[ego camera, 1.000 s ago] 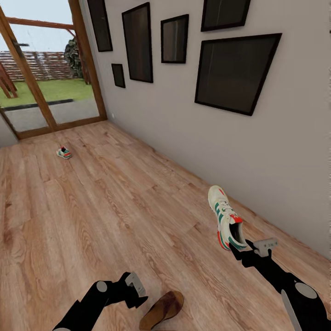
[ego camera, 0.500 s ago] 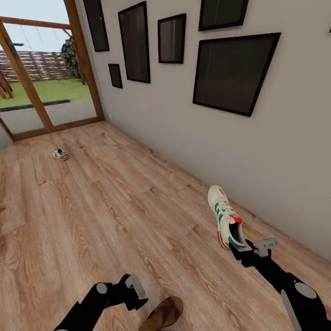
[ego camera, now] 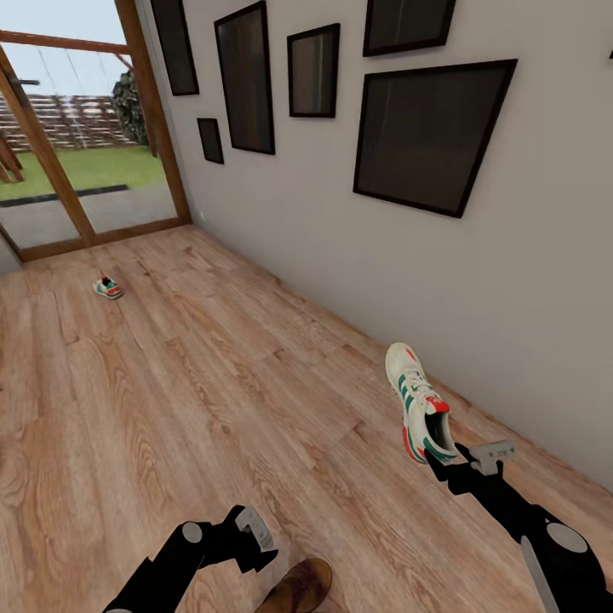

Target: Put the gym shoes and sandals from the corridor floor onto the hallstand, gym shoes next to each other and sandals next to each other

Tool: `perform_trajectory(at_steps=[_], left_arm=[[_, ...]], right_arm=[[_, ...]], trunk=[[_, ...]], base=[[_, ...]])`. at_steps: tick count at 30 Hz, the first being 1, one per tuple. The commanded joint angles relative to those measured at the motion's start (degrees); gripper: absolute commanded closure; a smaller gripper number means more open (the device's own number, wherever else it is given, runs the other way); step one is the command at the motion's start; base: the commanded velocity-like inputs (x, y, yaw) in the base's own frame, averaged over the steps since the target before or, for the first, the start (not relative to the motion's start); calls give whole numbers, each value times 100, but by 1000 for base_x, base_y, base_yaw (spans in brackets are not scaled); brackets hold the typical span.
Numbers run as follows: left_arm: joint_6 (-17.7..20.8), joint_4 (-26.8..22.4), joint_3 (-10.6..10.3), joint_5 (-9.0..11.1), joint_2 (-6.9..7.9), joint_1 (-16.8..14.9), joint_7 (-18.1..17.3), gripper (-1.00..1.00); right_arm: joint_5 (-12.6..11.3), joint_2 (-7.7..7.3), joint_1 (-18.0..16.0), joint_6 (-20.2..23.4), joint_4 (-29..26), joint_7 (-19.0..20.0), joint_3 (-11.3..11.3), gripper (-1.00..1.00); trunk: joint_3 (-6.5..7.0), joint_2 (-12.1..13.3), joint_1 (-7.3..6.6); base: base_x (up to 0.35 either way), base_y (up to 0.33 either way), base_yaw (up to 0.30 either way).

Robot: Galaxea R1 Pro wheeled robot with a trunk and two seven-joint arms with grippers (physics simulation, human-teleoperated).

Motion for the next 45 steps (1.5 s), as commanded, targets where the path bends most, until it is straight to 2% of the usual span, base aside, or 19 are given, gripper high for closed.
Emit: perform_trajectory(at_steps=[1, 6, 28, 32, 36, 45], left_arm=[[14, 17, 13, -42, 4, 14, -22, -100], [14, 28, 3, -53, 8, 22, -23, -100], [14, 55, -27, -68, 14, 43, 11, -100], [14, 56, -24, -206, 17, 56, 243, -100], [14, 56, -18, -277, 17, 58, 311, -100], [10, 56, -6, -330, 18, 51, 342, -100]], right_arm=[[0, -3, -3, 36, -15, 34, -10, 100], [0, -1, -3, 36, -3, 34, -10, 100], [0, -1, -3, 36, 0, 34, -10, 100], [0, 1, -3, 36, 0, 34, -10, 100], [0, -1, -3, 36, 0, 34, -10, 100], [0, 4, -3, 36, 0, 34, -10, 100]], trunk=[[-5, -2, -1], [-48, -82, 43], [-633, -965, 526], [-758, -970, 537], [-883, -975, 547], [-940, -975, 547]], base=[[2, -2, 0], [0, 0, 0], [0, 0, 0], [0, 0, 0], [0, 0, 0], [0, 0, 0]])
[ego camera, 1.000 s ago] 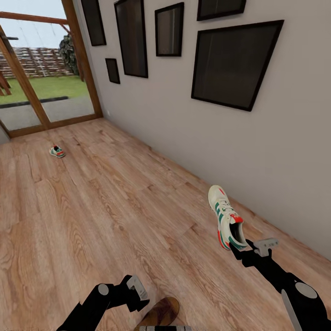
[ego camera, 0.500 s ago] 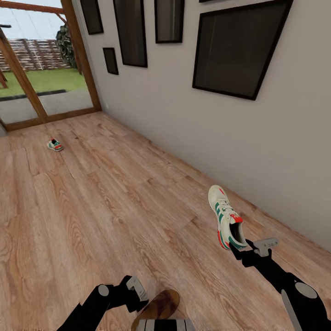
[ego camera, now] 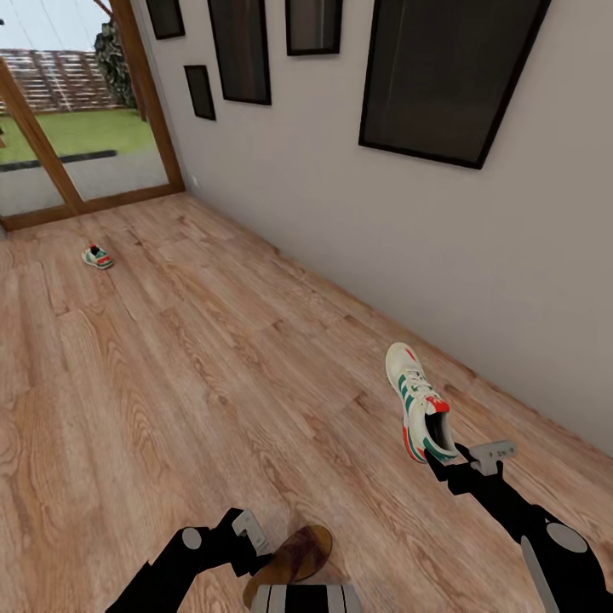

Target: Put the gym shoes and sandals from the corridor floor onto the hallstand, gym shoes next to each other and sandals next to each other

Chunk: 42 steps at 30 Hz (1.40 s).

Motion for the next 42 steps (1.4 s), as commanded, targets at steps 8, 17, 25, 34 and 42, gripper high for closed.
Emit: perform_trajectory(at_steps=[8, 17, 25, 34, 42], left_arm=[[0, -11, 7, -35, -2, -1, -21, -100], [7, -11, 15, -37, -10, -1, -19, -100], [19, -46, 7, -36, -11, -34, -12, -100], [57, -112, 7, -41, -23, -155, 26, -100], [168, -109, -38, -58, -28, -180, 441, -100]], right_arm=[[-1, 1, -3, 36, -8, 35, -9, 100], [-1, 0, -3, 36, -23, 35, -9, 100], [-1, -2, -3, 36, -25, 35, -9, 100], [-1, -5, -3, 36, -25, 35, -9, 100], [-1, 1, -3, 36, -24, 35, -9, 100]], trunk=[[-9, -2, -1], [-9, -2, -1], [-148, -8, 12], [-425, -20, 35], [-531, -23, 40]], base=[[-127, -118, 0], [-43, -35, 0], [-1, -1, 0], [0, 0, 0], [0, 0, 0]])
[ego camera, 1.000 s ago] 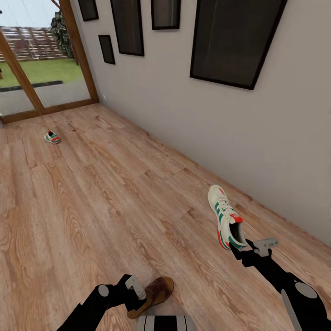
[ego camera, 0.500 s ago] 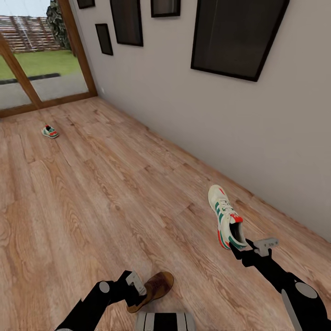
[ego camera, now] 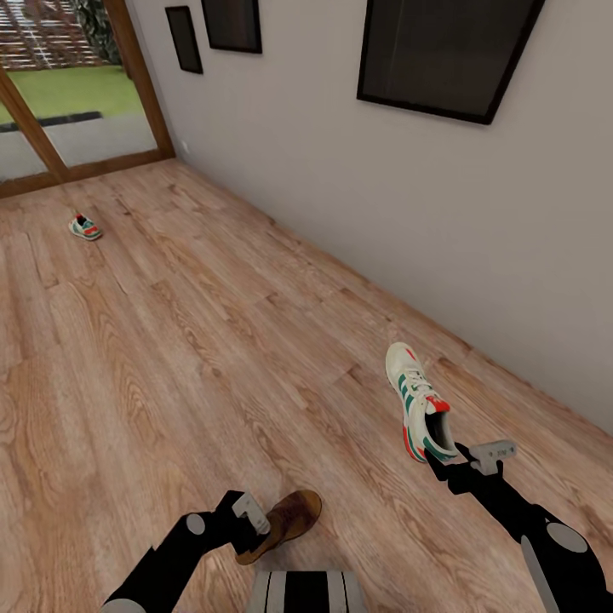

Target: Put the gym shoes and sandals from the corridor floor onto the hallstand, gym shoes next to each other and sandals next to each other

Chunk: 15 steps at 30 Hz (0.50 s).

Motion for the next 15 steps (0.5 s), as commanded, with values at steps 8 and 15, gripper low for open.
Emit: perform_trajectory(at_steps=[8, 15], left_arm=[[90, -15, -367, -41, 6, 2, 67, -100], [105, -12, -419, -45, 7, 22, 296, -100]], right_arm=[[-1, 1, -3, 36, 3, 35, -9, 100], [-1, -2, -3, 36, -3, 35, -9, 100]], trunk=[[-58, -4, 4], [-261, -14, 22]], base=[[0, 0, 0], [0, 0, 0]])
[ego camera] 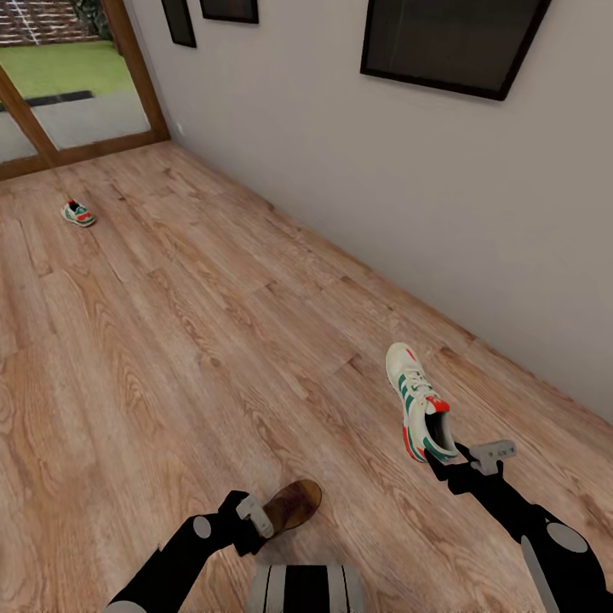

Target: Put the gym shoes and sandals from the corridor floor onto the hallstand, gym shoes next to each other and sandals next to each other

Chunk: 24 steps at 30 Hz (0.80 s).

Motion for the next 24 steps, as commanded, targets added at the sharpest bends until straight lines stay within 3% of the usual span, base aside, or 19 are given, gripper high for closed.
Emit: perform_trajectory(at_steps=[1, 4, 13, 24], left_arm=[[34, -14, -2, -19, 0, 2, -21, -100], [29, -13, -11, -19, 7, 13, -10, -100], [24, 0, -34, -19, 24, 32, 72, -100], [17, -9, -30, -19, 9, 28, 252, -100]], right_arm=[[-6, 2, -3, 37, -6, 35, -9, 100], [-6, 5, -3, 37, -10, 35, -9, 100], [-6, 5, -3, 37, -14, 35, -9, 100], [-6, 5, -3, 37, -8, 35, -9, 100]], trunk=[[-36, -3, 1], [-129, -7, 9], [-174, -7, 9], [-439, -19, 32]], base=[[0, 0, 0], [0, 0, 0], [0, 0, 0], [0, 0, 0]])
